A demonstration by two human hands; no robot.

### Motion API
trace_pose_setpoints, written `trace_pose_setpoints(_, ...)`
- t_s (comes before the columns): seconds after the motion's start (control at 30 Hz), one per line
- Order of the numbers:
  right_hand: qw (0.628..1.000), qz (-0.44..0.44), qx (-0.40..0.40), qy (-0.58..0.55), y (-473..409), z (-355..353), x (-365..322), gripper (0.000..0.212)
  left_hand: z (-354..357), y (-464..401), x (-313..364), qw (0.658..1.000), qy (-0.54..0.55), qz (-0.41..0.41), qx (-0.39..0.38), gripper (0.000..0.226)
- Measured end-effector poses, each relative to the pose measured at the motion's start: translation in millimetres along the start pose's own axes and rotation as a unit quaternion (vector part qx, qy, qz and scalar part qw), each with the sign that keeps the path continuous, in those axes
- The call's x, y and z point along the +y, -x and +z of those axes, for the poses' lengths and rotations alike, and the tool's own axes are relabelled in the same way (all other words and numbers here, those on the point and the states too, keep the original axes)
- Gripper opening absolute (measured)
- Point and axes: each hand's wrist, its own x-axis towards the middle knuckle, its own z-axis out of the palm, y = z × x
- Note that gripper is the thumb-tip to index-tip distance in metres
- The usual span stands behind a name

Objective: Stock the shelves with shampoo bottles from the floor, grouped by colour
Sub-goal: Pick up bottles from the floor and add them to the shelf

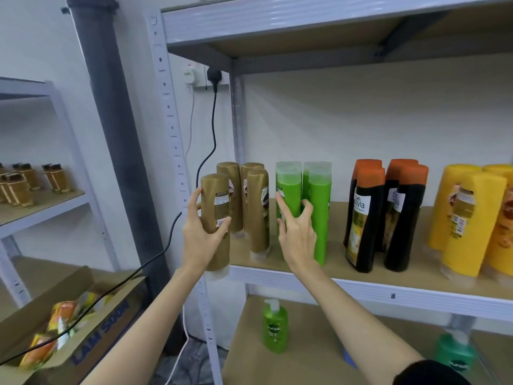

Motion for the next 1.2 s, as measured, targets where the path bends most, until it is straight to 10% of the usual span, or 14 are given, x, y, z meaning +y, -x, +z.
trace_pose_setpoints(0.73,0.998,0.006,0.048,0.03,31.8,42.0,14.2,0.095,5.4,-16.2,-5.8,1.0,0.0,-0.028,0.007,0.088)
trace_pose_setpoints(1.2,0.969,-0.201,0.05,0.13,79.2,56.2,54.1,0.029,42.7,-34.0,-3.1,0.998,-0.011,-0.056,0.004,0.086)
